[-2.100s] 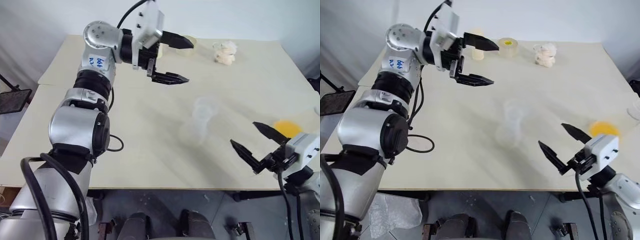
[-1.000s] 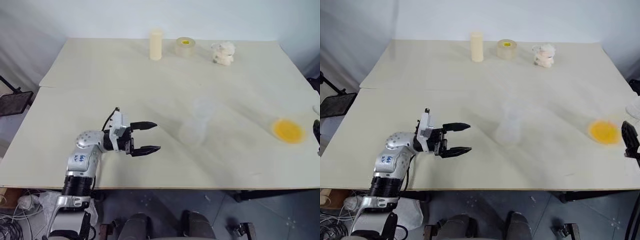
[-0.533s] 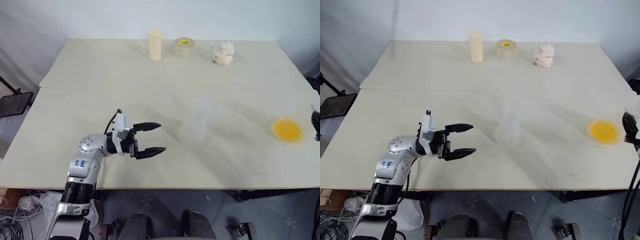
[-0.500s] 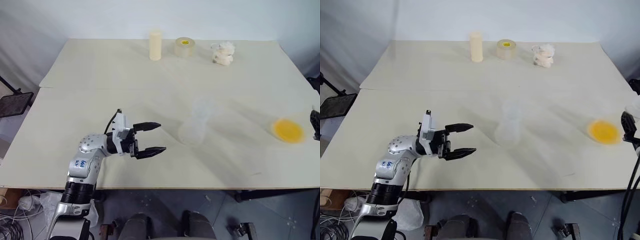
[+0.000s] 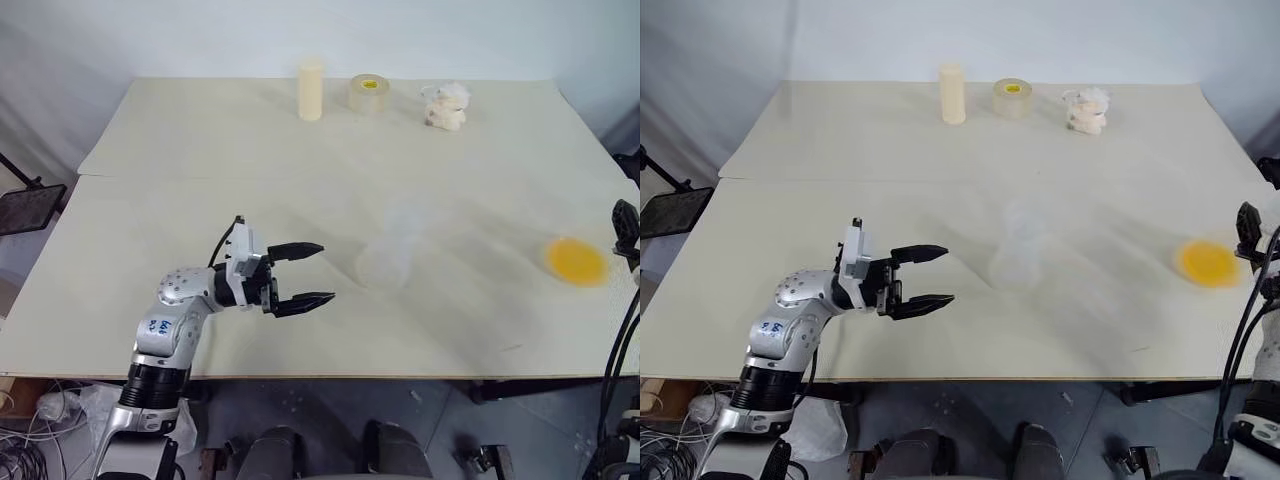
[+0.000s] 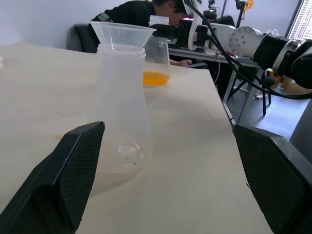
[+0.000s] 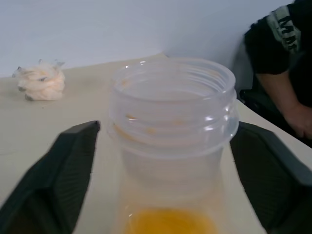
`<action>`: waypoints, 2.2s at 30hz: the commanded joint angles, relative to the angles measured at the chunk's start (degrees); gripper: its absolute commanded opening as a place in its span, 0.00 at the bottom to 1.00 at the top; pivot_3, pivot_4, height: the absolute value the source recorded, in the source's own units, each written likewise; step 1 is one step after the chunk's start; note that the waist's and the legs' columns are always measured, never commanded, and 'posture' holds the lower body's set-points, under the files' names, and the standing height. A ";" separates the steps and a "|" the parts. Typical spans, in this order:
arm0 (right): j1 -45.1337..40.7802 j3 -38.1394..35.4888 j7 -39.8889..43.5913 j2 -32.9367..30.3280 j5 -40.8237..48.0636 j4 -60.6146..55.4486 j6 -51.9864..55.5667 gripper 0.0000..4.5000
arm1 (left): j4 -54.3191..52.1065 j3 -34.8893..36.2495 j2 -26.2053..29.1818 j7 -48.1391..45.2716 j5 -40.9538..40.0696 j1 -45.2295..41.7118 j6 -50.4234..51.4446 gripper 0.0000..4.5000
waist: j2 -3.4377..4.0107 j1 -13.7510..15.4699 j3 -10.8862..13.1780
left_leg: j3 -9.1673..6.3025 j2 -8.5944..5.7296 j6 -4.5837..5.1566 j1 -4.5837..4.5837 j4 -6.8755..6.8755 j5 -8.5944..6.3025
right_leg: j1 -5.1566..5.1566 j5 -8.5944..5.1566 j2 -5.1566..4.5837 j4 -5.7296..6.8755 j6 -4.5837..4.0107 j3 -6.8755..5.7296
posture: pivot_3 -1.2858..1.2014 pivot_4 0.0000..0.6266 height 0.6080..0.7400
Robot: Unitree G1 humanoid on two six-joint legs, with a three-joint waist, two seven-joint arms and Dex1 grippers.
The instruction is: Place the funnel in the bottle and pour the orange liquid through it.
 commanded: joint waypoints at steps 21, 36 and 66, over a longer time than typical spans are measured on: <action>-0.77 22.15 -7.82 -1.89 -10.80 -50.71 15.01 0.54 | 17.79 0.53 0.88 -9.08 0.22 -11.46 -11.08 1.00 | 0.27 0.05 0.08 | -0.01 -0.05 -0.01 -0.05 -0.02 0.01 | -0.07 0.00 0.01 -0.01 0.00 -0.04 | 0.52 0.24 1.00; -2.03 38.10 -0.65 -13.44 -42.95 -48.35 -3.29 0.54 | 21.53 -0.08 -0.70 -14.17 -1.05 -15.92 -10.90 1.00 | 0.19 -0.08 0.13 | 0.00 -0.25 -0.01 -0.13 -0.05 0.01 | -0.11 0.00 0.00 -0.06 0.00 -0.14 | 0.52 0.24 1.00; -3.73 37.33 -6.66 -13.23 -67.39 -38.88 -28.12 0.54 | 20.98 1.27 0.47 -15.95 -1.24 -16.03 -9.44 1.00 | 0.17 -0.13 0.14 | -0.05 -0.01 -0.01 -0.14 -0.06 0.01 | -0.11 0.00 0.00 -0.07 0.00 -0.14 | 0.52 0.24 1.00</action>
